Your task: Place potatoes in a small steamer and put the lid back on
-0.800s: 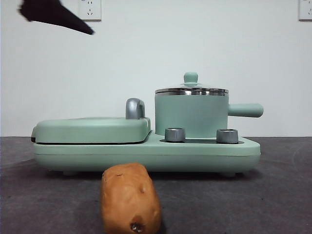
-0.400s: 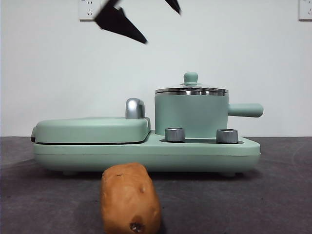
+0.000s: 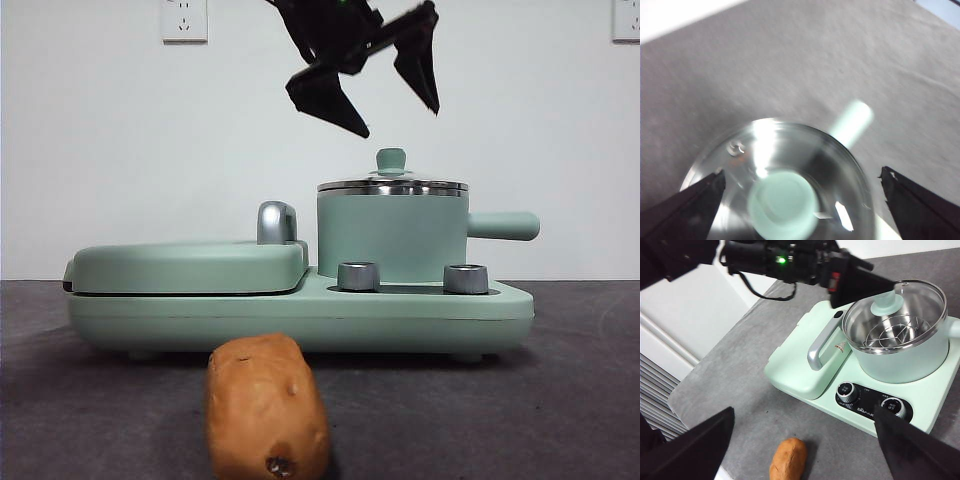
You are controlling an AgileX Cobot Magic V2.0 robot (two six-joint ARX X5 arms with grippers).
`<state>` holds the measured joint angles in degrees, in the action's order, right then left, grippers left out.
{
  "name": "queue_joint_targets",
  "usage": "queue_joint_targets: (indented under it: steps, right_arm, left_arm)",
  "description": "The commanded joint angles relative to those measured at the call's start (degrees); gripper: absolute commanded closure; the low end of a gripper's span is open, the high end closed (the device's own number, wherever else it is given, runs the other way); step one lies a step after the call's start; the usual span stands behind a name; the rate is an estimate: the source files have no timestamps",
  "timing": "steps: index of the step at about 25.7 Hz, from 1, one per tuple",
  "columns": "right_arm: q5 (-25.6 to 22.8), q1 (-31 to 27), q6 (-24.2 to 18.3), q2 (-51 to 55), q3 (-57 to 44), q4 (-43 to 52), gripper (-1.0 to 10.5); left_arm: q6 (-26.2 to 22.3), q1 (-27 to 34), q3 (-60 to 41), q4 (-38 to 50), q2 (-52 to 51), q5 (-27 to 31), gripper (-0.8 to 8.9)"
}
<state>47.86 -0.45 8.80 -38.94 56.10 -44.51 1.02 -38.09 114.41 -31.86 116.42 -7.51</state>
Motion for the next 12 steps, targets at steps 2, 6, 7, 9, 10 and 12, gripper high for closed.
queue_joint_targets:
  steps: [2,6,7,9,10,12]
  right_arm:
    - [0.11,0.07,-0.46,-0.33,0.87,0.28,5.0]
    - [0.11,0.07,-0.50,-0.33,0.87,0.31,5.0]
    - [0.11,0.07,-0.50,-0.33,0.87,0.31,5.0]
    - [0.11,0.07,-0.50,-0.33,0.87,0.28,5.0]
    - [0.11,0.07,-0.50,-0.33,0.87,0.28,5.0]
    - [0.11,0.07,-0.50,-0.31,0.87,0.28,5.0]
  left_arm:
    - [0.11,-0.59,2.12,0.20,3.19,1.60,3.19]
    - [0.37,-0.74,2.12,-0.11,4.07,1.60,3.20]
    - [0.37,-0.79,2.12,-0.31,4.09,1.60,3.26]
    - [0.68,-0.79,2.12,-0.74,4.17,1.60,3.31]
    - [0.92,-0.79,2.12,-1.11,4.22,1.60,3.51]
    - [0.96,-0.83,2.12,-2.01,4.33,1.57,3.55]
